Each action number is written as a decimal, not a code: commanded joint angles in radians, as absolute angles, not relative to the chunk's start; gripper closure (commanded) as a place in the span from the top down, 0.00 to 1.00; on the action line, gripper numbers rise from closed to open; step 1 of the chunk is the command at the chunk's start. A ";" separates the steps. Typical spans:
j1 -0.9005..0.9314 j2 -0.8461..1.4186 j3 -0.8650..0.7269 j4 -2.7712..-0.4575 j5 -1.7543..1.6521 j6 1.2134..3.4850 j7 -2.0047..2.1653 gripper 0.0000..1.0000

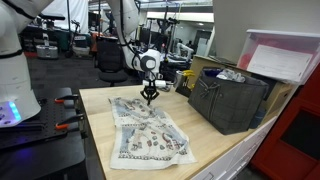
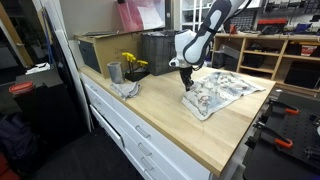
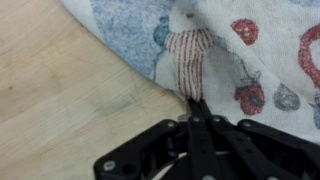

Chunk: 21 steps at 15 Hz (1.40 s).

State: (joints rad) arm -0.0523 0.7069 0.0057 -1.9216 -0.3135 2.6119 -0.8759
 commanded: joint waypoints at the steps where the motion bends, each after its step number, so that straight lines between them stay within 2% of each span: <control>1: -0.050 0.667 0.007 -1.934 -0.329 2.605 -0.848 0.00; 12: -0.072 0.577 0.131 -1.856 -0.147 2.580 -0.797 0.00; 13: -0.075 0.571 0.141 -1.849 -0.136 2.571 -0.803 0.27; 15: -0.077 0.560 0.154 -1.844 -0.121 2.571 -0.816 0.32; 21: -0.066 0.513 0.103 -1.867 -0.131 2.555 -0.734 0.78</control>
State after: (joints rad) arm -0.0633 0.5608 0.1367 -1.8418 -0.1268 2.5963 -0.7921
